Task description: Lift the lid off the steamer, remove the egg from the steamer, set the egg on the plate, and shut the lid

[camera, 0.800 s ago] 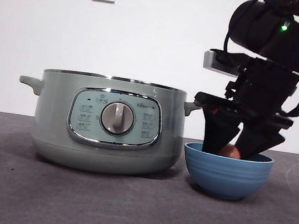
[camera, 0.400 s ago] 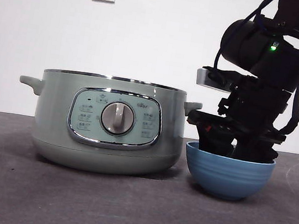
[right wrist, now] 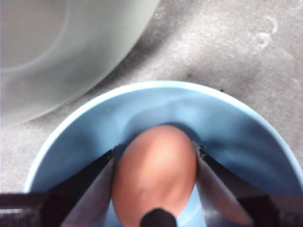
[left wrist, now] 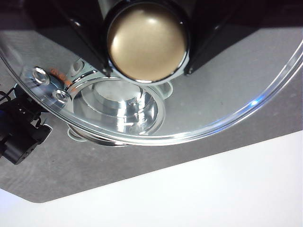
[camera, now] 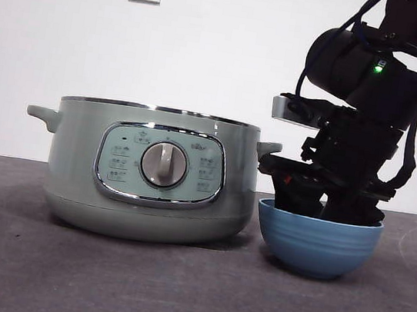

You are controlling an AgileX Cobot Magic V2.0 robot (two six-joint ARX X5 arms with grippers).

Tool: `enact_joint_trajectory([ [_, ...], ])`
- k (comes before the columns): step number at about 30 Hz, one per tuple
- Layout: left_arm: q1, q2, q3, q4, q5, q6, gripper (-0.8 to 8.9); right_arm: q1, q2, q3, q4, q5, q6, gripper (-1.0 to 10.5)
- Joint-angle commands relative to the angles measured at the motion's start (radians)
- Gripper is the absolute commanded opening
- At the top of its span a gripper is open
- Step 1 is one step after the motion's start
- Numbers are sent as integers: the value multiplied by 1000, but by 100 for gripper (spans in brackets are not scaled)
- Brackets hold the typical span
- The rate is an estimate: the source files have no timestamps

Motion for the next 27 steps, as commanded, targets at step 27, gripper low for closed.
enact_joint_trajectory([
  [27, 0, 376, 14, 409, 235, 69, -8, 12, -738, -8, -115, 3, 8, 473],
])
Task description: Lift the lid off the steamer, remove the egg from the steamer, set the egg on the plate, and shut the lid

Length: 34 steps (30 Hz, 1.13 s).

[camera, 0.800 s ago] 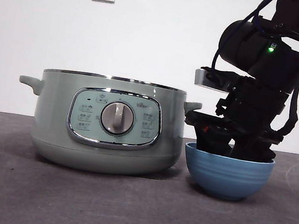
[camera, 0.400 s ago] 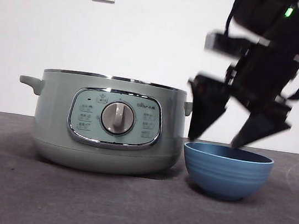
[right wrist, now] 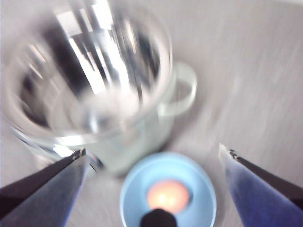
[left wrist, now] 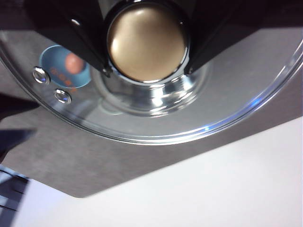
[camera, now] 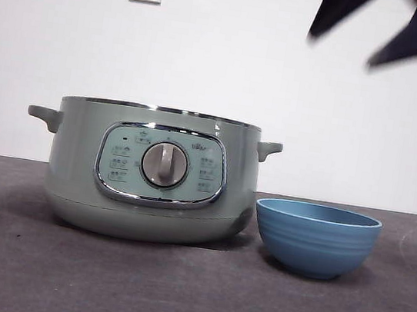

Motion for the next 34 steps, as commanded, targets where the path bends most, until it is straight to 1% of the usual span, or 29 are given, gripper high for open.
enact_joint_trajectory([
  [1, 0, 73, 14, 97, 31, 21, -8, 3, -105, -8, -1, 3, 8, 473],
  [4, -2, 163, 14, 146, 74, 21, -8, 3, -200, -8, -5, 6, 9, 473],
  [7, -14, 262, 14, 201, 77, 21, -8, 3, -281, -8, -15, 9, 34, 473],
  [13, -20, 423, 14, 283, 76, 26, -8, 3, -366, -8, -43, 10, 45, 473],
  [24, -31, 598, 14, 425, 68, 26, -8, 3, -381, -8, -52, 9, 44, 473],
  [27, -31, 631, 14, 429, 42, 28, -8, 3, -381, -8, -50, 9, 44, 473],
  [34, -31, 674, 14, 436, 42, 28, -8, 3, -381, -8, -46, 8, 45, 473],
])
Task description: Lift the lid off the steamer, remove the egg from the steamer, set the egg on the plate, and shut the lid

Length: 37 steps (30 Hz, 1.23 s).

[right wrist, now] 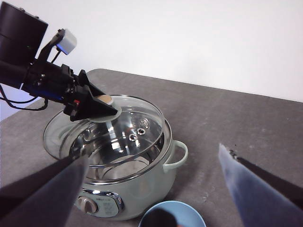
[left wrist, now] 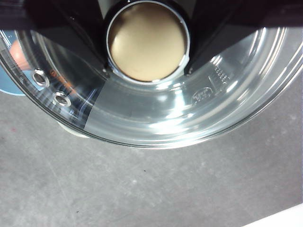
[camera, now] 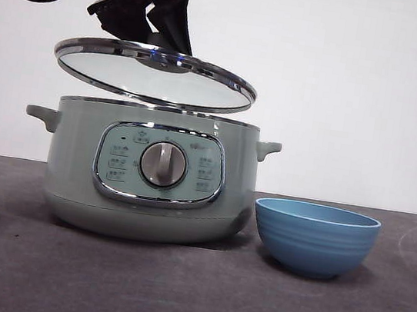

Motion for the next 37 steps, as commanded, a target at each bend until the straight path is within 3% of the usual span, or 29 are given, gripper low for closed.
enact_joint_trajectory([
  [1, -3, 13, 14, 39, 9, 11, -8, 3, -2, -8, 12, 0, 10, 473],
  [18, -37, 73, 14, 40, -23, 7, -8, 3, -2, -8, 11, -3, 17, 473],
  [37, -37, 98, 13, -69, -69, 10, -9, 3, -2, -8, 5, -11, 18, 473],
])
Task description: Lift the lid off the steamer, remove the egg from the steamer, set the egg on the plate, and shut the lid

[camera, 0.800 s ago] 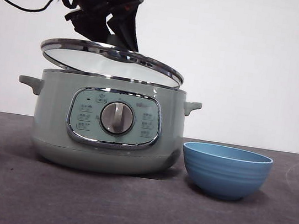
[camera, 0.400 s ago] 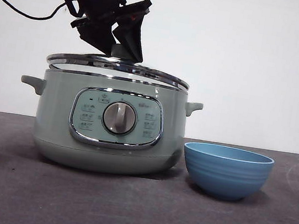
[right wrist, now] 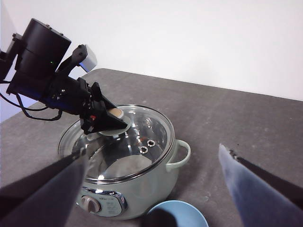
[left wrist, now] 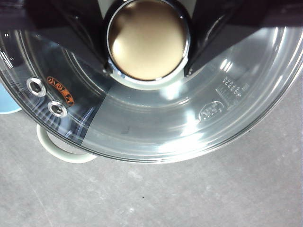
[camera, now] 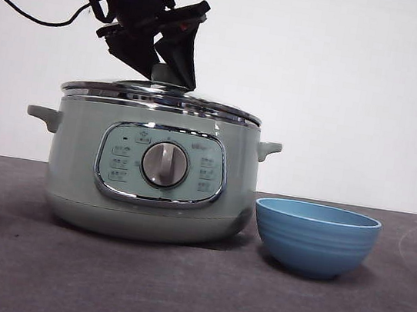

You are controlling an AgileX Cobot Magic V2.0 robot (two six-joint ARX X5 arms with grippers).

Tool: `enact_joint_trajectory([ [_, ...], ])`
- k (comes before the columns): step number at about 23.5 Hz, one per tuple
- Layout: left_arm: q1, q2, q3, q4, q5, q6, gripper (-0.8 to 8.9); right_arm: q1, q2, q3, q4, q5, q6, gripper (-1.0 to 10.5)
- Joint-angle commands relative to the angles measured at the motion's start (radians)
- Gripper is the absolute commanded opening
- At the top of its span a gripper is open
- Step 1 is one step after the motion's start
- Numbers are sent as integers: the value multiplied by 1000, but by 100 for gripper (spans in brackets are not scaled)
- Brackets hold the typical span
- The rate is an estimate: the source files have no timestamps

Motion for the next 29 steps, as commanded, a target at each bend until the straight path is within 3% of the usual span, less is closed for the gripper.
enact_joint_trajectory([
  [1, -4, 19, -5, -48, -7, -5, -9, 3, -2, -8, 6, -2, 13, 473],
  [6, -4, 58, -5, -93, -7, -5, 34, 3, -2, -8, 6, -2, 13, 473],
  [10, -11, 64, -5, -93, -7, -5, 352, 3, -2, -8, 6, -2, 13, 473],
  [12, -11, 64, -5, -112, -8, -8, 414, 3, -2, -8, 6, -2, 13, 473],
  [23, -8, -26, -5, -114, -18, -6, 414, 3, -2, -8, 6, -2, 13, 473],
  [29, -8, -195, -5, -128, -34, -7, 413, 3, -2, -8, 5, -3, 13, 473],
])
